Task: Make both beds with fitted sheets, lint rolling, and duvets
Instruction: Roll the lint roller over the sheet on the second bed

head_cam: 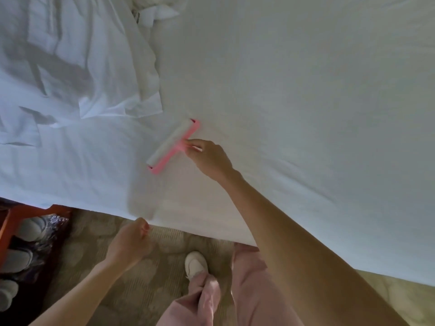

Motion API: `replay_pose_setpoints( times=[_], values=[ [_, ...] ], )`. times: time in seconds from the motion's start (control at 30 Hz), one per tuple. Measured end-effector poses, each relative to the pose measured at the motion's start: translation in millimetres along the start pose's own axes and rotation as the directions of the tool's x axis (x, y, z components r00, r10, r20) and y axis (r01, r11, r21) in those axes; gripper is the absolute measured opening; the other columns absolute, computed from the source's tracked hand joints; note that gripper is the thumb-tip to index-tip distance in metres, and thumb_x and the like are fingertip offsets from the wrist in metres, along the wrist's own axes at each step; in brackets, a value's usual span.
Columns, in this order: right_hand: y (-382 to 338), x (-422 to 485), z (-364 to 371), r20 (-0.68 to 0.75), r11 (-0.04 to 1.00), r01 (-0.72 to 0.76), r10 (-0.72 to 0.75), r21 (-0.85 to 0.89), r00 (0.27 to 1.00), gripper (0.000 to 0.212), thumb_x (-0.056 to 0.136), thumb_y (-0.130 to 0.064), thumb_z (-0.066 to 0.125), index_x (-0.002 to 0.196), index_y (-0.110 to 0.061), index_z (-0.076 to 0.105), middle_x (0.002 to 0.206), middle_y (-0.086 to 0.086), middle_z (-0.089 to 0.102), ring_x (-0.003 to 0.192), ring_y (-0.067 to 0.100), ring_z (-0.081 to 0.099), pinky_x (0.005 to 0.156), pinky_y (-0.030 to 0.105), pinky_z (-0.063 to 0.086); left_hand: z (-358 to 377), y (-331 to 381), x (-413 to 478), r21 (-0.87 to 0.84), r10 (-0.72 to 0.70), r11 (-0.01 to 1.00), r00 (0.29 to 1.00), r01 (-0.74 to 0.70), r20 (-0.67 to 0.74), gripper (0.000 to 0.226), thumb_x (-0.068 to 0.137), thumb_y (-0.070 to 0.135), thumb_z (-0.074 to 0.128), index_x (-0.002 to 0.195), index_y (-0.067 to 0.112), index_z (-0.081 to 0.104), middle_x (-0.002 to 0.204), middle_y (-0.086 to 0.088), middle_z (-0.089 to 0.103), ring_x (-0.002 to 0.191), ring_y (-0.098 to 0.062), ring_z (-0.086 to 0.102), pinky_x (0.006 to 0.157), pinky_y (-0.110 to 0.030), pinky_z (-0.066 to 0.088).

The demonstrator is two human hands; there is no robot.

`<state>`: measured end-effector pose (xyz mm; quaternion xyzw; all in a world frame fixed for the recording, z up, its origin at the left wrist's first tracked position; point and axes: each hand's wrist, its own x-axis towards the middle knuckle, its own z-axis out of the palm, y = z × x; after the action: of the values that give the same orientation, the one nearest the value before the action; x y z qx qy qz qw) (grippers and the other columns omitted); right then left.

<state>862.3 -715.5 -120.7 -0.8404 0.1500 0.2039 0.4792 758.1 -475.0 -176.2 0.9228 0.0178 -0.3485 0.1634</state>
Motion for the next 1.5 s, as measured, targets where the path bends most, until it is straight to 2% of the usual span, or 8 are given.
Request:
replay_pose_setpoints(
  times=[0.23,0.43,0.57,0.77,0.9,1.1,1.33,1.5],
  values=[
    [98,-76,-68,0.077,0.976,-0.134,0.149,-0.172,0.986,0.041,0.092,-0.056,0.044,0.09,-0.021,0.065,0.058,-0.009,0.05,0.058,0.012,0.049,0.063,0.029,0.039,19,25,-11,0.0,-0.042,0.999,0.999,0.042,0.007,0.017,0.097,0.01,0.047,0.108,0.009,0.059,0.092,-0.003,0.066,0.073,-0.011,0.062,0.066,-0.026,0.054],
    [199,-184,-177,0.014,0.887,-0.312,0.336,-0.342,0.942,0.044,0.09,-0.058,0.043,0.078,-0.02,0.061,0.056,-0.006,0.05,0.057,0.014,0.051,0.06,0.029,0.038,49,114,-19,0.007,-0.036,0.999,0.999,0.036,0.006,0.014,0.096,0.009,0.044,0.1,0.012,0.057,0.092,0.0,0.063,0.077,-0.014,0.058,0.067,-0.025,0.048],
    [246,-236,-239,0.113,0.771,-0.188,0.319,-0.608,0.941,0.027,0.097,-0.045,0.036,0.089,-0.027,0.055,0.069,-0.009,0.051,0.067,0.016,0.057,0.06,0.024,0.04,84,191,-32,-0.071,0.01,0.997,1.0,-0.009,0.016,0.013,0.094,0.007,0.046,0.099,0.008,0.058,0.089,-0.003,0.061,0.081,-0.018,0.056,0.069,-0.026,0.046],
    [242,-236,-306,0.159,0.921,-0.215,0.277,-0.324,0.948,0.04,0.086,-0.054,0.053,0.07,-0.018,0.062,0.048,-0.005,0.045,0.045,0.006,0.037,0.053,0.024,0.031,133,285,-43,-0.146,-0.01,0.989,1.0,0.011,0.003,0.013,0.093,0.008,0.044,0.089,0.016,0.054,0.081,0.003,0.056,0.074,-0.015,0.054,0.064,-0.024,0.041],
    [194,-140,-285,0.153,0.965,-0.022,0.064,-0.262,0.986,0.042,0.089,-0.051,0.052,0.076,-0.013,0.061,0.052,-0.004,0.05,0.055,0.012,0.05,0.058,0.031,0.04,160,314,-48,-0.232,-0.146,0.963,0.989,0.136,-0.024,0.018,0.09,0.002,0.042,0.081,0.016,0.05,0.082,0.003,0.054,0.076,-0.016,0.05,0.068,-0.023,0.036],
    [163,-37,-244,0.165,0.971,-0.012,0.053,-0.239,0.985,0.049,0.088,-0.063,0.043,0.076,-0.02,0.06,0.072,0.0,0.058,0.079,0.026,0.059,0.06,0.029,0.037,172,314,-51,-0.22,-0.194,0.96,0.977,0.17,-0.092,0.021,0.092,0.008,0.049,0.073,0.018,0.05,0.067,0.002,0.052,0.065,-0.021,0.051,0.06,-0.029,0.036],
    [295,-149,-334,0.073,0.934,-0.161,0.193,-0.319,0.978,0.054,0.089,-0.065,0.04,0.068,-0.016,0.048,0.057,-0.004,0.049,0.063,0.019,0.051,0.062,0.034,0.039,150,335,-43,-0.217,-0.242,0.956,0.949,0.198,-0.201,0.012,0.091,0.005,0.049,0.086,0.009,0.058,0.075,-0.006,0.057,0.069,-0.026,0.053,0.06,-0.031,0.038],
    [346,-242,-417,0.024,0.922,-0.317,0.33,-0.221,0.944,0.046,0.085,-0.06,0.052,0.068,-0.018,0.062,0.043,-0.005,0.042,0.042,0.006,0.037,0.054,0.024,0.035,148,376,-36,-0.199,-0.182,0.969,0.967,0.146,-0.179,0.014,0.093,0.012,0.048,0.085,0.011,0.059,0.07,0.0,0.057,0.062,-0.017,0.053,0.051,-0.028,0.037]
  ],
)
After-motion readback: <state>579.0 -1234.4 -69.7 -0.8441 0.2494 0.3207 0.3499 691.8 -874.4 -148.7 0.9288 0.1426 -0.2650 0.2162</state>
